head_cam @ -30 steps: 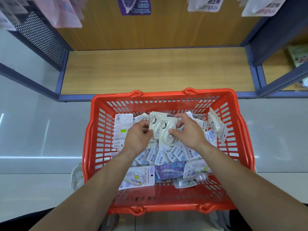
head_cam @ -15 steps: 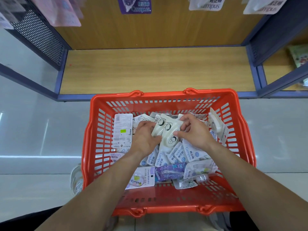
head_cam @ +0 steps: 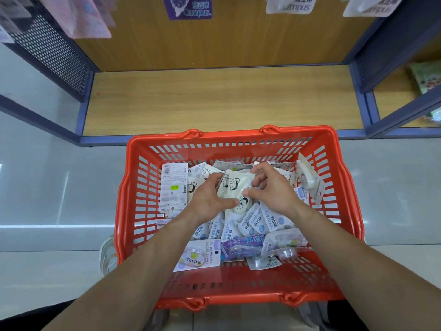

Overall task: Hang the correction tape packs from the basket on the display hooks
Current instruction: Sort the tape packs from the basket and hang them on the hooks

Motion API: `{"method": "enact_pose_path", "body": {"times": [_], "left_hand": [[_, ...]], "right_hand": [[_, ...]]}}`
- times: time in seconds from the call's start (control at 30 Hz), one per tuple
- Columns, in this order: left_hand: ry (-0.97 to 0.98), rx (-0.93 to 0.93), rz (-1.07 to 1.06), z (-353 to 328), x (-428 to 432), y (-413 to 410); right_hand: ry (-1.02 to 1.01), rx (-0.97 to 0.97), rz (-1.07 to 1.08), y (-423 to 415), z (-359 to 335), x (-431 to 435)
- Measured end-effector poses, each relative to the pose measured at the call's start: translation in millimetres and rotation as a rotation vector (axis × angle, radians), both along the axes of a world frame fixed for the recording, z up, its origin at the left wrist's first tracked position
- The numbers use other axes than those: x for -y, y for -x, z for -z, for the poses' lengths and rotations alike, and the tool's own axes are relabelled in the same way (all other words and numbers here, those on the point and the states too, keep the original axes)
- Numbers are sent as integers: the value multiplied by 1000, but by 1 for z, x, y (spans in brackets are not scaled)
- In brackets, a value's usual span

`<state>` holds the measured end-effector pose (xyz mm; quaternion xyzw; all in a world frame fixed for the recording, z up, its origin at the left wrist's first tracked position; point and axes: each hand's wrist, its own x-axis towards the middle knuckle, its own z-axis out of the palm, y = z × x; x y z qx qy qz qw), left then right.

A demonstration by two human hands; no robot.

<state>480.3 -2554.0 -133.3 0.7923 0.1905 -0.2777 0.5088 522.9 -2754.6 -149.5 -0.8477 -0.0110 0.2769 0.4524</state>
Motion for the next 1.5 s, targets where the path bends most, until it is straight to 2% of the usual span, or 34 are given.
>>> {"method": "enact_pose_path", "body": {"times": [0.3,0.53,0.6,0.73,0.93,1.13,1.2,1.27,1.4,1.5], "left_hand": [[54,86,-292,-18,-16,-10],[210,99,-462,-45,-29,-1],[226,96,-472,-57,-32,5],[177,100,-404,-94,-36,16],[120,80,-159,-181,-43,23],[263,95,119,-264,-42,47],[277,134,173,-274,-38,57],[302,173,114,-273,-33,64],[352,258,-123,-268,-26,71],[377,270,-309,-262,-24,70]], "right_hand": [[-118,61,85,0,-19,-32],[-285,-188,29,15,-39,-54],[-276,-225,-2,16,-50,-58],[-359,-274,-74,19,-89,-57],[-368,-196,-129,24,-167,-40],[-293,-112,-315,42,-264,-18],[-264,-71,-270,51,-278,-12],[-293,-37,-152,60,-282,-8],[-453,-57,110,71,-273,-6],[-499,-180,216,71,-268,-11]]}}
